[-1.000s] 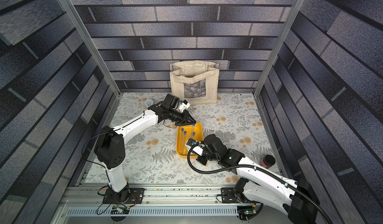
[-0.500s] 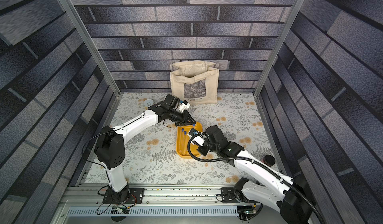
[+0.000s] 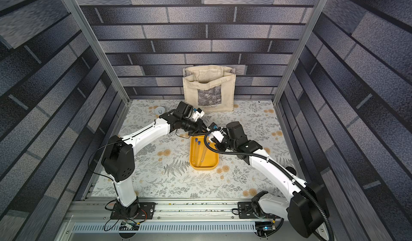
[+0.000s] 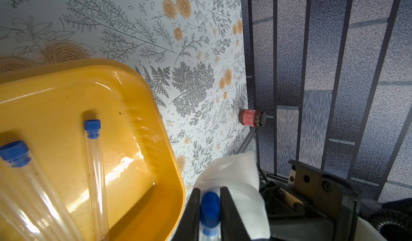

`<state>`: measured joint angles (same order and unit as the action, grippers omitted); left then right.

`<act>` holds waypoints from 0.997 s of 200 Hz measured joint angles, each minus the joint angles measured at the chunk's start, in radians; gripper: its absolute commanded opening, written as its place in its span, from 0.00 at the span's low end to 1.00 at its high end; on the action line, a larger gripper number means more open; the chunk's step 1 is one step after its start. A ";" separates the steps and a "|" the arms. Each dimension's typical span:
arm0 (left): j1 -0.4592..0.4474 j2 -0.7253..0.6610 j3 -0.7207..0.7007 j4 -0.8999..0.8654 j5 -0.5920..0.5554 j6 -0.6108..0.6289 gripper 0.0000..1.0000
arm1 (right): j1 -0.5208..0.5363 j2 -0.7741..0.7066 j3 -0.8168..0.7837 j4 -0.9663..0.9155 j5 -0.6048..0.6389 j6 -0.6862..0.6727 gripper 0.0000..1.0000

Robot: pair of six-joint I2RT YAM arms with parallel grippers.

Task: Wipe the exteriors of test tubes
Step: Wipe the dirt from the test tube.

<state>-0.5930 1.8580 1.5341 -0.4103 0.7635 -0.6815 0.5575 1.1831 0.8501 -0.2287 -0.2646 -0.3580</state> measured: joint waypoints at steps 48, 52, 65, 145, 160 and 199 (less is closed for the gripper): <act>0.000 0.000 0.000 0.000 0.000 0.000 0.11 | 0.042 -0.044 -0.028 -0.018 -0.011 -0.005 0.00; 0.000 0.000 0.000 0.000 0.000 0.000 0.11 | 0.052 -0.053 -0.034 -0.021 -0.010 -0.006 0.00; 0.000 0.000 0.000 0.000 0.000 0.000 0.11 | 0.085 -0.079 -0.053 -0.031 -0.003 -0.010 0.00; 0.010 0.000 0.000 0.000 0.001 0.001 0.11 | 0.259 -0.200 -0.159 -0.080 0.022 -0.005 0.00; 0.013 0.000 0.000 0.000 0.001 0.001 0.11 | 0.264 -0.243 -0.169 -0.106 -0.002 0.000 0.00; 0.022 0.000 -0.003 -0.001 0.001 0.009 0.11 | 0.266 -0.354 -0.175 -0.150 -0.072 0.008 0.00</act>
<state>-0.5709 1.8580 1.5314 -0.4114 0.7643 -0.6727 0.8230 0.8288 0.6754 -0.3782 -0.3367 -0.3500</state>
